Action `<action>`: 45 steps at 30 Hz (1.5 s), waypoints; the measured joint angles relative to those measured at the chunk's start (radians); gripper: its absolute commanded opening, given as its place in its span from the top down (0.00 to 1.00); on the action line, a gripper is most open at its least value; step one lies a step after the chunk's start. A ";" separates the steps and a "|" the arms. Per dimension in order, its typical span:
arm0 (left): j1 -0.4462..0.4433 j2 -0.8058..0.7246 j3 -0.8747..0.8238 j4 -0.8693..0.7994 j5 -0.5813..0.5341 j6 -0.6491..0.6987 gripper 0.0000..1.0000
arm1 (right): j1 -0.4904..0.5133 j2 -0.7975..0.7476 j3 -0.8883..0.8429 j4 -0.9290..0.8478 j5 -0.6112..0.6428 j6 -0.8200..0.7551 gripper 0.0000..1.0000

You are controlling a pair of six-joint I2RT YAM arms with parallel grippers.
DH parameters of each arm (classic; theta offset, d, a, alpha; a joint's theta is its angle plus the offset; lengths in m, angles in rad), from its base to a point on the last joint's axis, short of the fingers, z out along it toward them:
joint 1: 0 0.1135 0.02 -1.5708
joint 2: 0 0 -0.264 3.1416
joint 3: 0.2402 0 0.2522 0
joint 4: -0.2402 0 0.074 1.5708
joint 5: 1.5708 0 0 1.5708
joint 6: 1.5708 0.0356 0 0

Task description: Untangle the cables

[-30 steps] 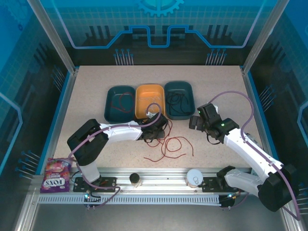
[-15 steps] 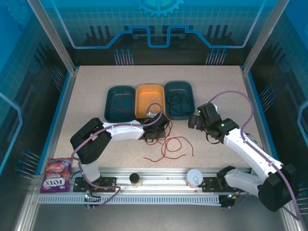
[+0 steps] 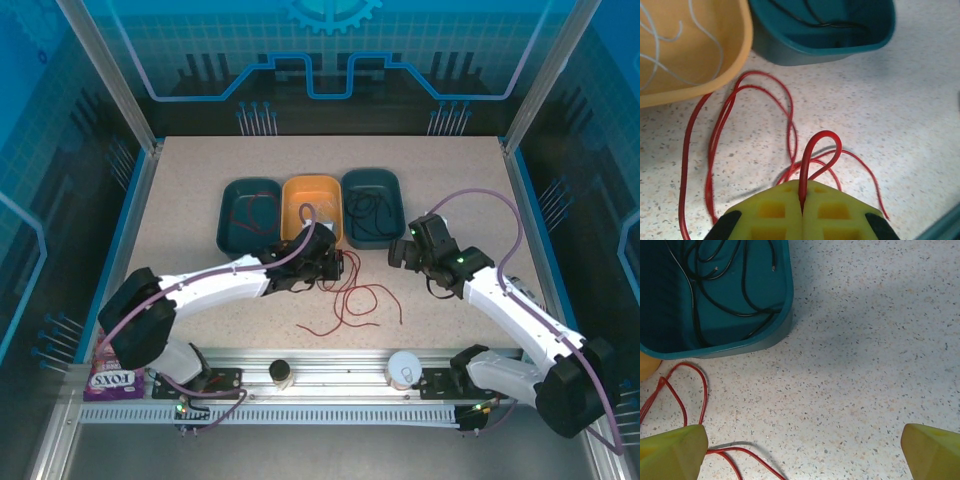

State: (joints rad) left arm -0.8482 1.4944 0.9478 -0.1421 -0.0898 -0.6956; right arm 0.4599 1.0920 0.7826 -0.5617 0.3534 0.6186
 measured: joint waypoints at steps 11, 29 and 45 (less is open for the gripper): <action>0.000 -0.181 -0.091 0.164 0.154 0.105 1.00 | 0.005 -0.023 -0.017 0.039 -0.015 -0.010 0.00; 0.000 -0.400 -0.168 0.309 0.169 0.277 1.00 | 0.005 -0.088 -0.055 0.109 -0.018 -0.008 0.00; 0.026 -0.594 -0.162 0.218 -0.113 0.340 1.00 | 0.006 -0.090 -0.083 0.156 -0.040 -0.006 0.00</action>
State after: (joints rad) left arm -0.8223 0.9005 0.7860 0.0761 -0.2028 -0.3561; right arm 0.4656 1.0023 0.6998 -0.4061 0.3134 0.6128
